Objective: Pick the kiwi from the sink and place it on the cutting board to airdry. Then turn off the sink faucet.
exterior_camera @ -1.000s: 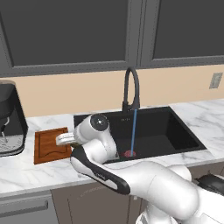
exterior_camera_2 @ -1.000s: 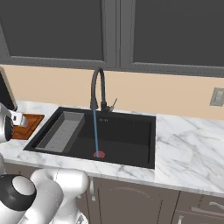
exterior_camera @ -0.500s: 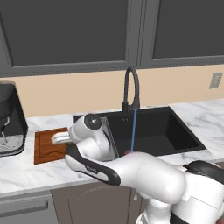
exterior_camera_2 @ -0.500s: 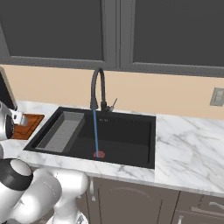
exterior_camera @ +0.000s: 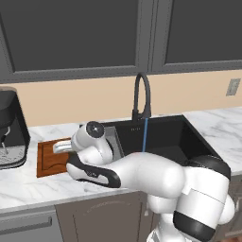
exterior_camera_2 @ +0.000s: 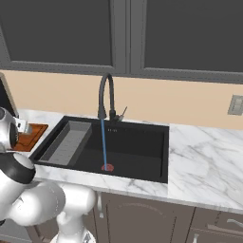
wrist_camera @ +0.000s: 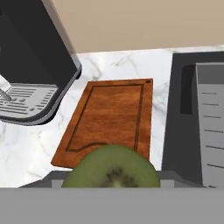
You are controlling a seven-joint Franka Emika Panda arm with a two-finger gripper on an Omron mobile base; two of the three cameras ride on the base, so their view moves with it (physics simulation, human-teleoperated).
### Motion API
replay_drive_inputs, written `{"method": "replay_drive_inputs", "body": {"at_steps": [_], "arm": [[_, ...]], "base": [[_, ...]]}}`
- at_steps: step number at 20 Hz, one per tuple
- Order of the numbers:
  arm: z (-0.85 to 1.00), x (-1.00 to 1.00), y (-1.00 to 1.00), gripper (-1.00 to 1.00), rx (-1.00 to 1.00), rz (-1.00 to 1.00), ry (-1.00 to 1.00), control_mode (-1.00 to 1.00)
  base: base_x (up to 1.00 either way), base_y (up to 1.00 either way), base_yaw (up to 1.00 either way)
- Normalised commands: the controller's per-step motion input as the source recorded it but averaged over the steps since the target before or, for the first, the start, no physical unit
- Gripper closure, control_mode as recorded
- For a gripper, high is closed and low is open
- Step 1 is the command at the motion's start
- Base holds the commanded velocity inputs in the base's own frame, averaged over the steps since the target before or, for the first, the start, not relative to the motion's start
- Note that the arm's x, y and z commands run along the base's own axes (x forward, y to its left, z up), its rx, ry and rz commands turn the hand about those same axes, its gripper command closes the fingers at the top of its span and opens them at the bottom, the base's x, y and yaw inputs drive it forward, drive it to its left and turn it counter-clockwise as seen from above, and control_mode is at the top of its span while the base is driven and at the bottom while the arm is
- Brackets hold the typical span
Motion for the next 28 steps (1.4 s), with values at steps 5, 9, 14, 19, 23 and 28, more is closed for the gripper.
{"method": "replay_drive_inputs", "body": {"at_steps": [5,9,14,19,23,28], "arm": [[-0.19,0.25,0.06,1.0,0.0,0.0,0.0,-1.0],[-0.2,0.18,0.02,1.0,0.0,0.0,0.0,-1.0],[-0.2,0.15,0.05,1.0,0.0,0.0,0.01,-1.0],[-0.13,0.06,0.13,1.0,0.0,0.0,0.0,-1.0],[-0.06,0.04,0.13,1.0,0.0,0.0,0.0,-1.0],[-0.05,0.06,0.1,1.0,0.0,0.0,0.01,-1.0]], "base": [[0.0,0.0,0.0],[0.0,0.0,0.0],[0.0,0.0,0.0],[0.0,0.0,0.0],[0.0,0.0,0.0],[0.0,0.0,0.0]]}}
